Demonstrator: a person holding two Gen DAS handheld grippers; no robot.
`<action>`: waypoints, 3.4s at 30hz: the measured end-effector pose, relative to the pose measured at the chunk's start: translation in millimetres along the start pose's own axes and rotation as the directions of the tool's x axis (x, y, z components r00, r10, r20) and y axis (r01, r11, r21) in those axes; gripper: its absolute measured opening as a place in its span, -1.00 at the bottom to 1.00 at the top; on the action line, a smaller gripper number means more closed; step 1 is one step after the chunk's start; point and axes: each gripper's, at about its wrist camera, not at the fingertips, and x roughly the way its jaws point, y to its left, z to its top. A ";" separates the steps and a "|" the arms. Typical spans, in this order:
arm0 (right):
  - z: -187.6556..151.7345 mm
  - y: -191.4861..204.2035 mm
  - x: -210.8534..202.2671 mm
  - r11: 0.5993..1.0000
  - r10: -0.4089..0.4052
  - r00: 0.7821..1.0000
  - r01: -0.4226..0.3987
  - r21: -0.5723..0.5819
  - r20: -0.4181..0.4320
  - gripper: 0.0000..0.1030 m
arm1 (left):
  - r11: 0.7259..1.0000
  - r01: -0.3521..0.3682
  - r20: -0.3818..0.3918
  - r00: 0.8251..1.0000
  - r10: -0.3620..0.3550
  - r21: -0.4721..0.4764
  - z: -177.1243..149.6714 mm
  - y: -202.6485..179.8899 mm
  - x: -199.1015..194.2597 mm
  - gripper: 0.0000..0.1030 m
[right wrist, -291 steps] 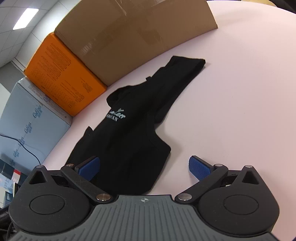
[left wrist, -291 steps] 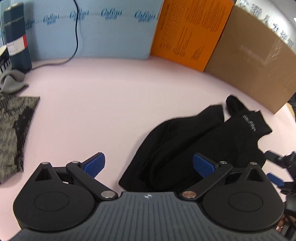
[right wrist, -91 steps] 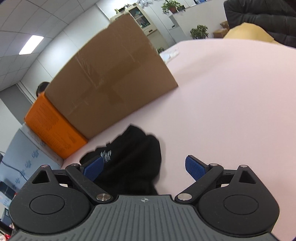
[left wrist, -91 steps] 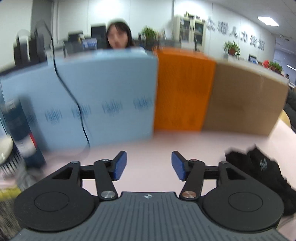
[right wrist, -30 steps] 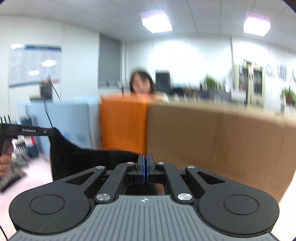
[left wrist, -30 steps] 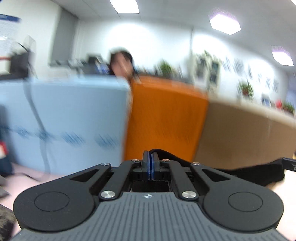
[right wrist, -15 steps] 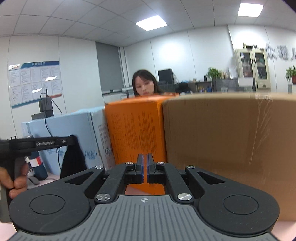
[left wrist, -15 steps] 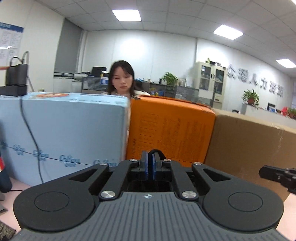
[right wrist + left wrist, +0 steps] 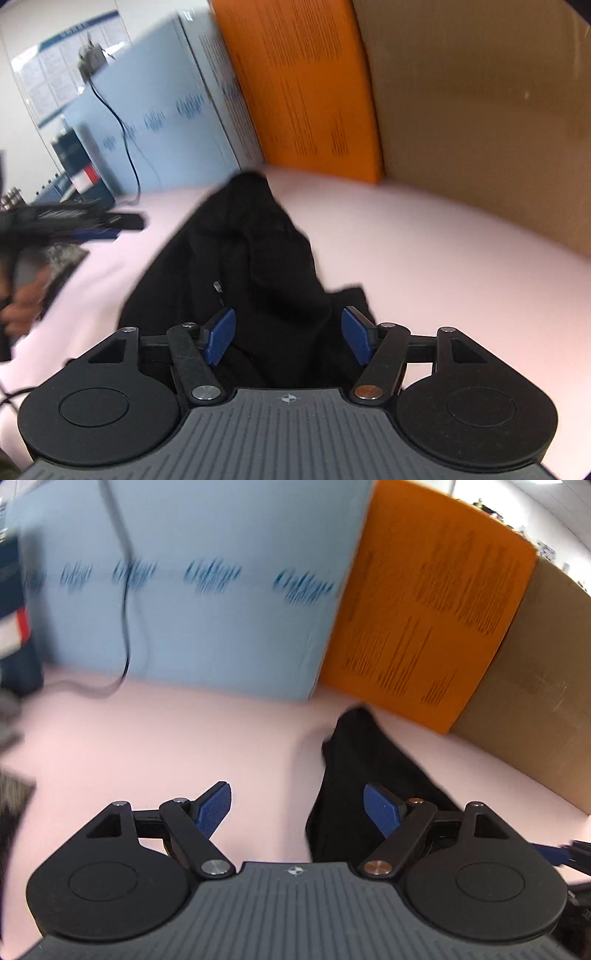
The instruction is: Fold clothes
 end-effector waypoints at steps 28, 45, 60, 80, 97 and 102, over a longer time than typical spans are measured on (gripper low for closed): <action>-68.4 -45.8 -112.4 0.950 -0.273 0.957 0.251 0.184 0.101 0.47 | 0.974 0.174 -0.159 0.967 -0.197 -0.146 7.7 -24.4 71.5 0.51; -144.5 21.2 -137.2 0.921 -0.190 0.982 0.169 0.351 0.024 -0.57 | 0.990 0.132 0.011 0.991 -0.131 -0.047 71.8 5.2 19.1 0.56; -163.8 11.3 -145.7 0.851 -0.276 0.959 0.212 0.481 0.065 0.56 | 0.894 0.399 -0.265 0.902 -0.342 0.202 -81.1 -20.2 -23.9 0.26; -93.7 56.8 -214.1 0.849 0.051 0.855 -0.309 0.428 0.516 -0.89 | 0.839 0.402 0.197 0.848 -0.492 0.368 7.3 13.4 -152.7 -0.87; -6.6 17.4 -237.4 0.954 -0.265 0.939 0.221 0.205 0.221 0.79 | 0.878 0.284 0.016 0.949 -0.314 0.386 47.6 28.1 -97.2 0.70; -26.0 3.3 -157.5 0.982 -0.182 0.983 0.183 -0.043 0.018 0.79 | 0.848 0.405 -0.228 0.911 -0.343 0.342 -17.8 14.9 -43.8 0.70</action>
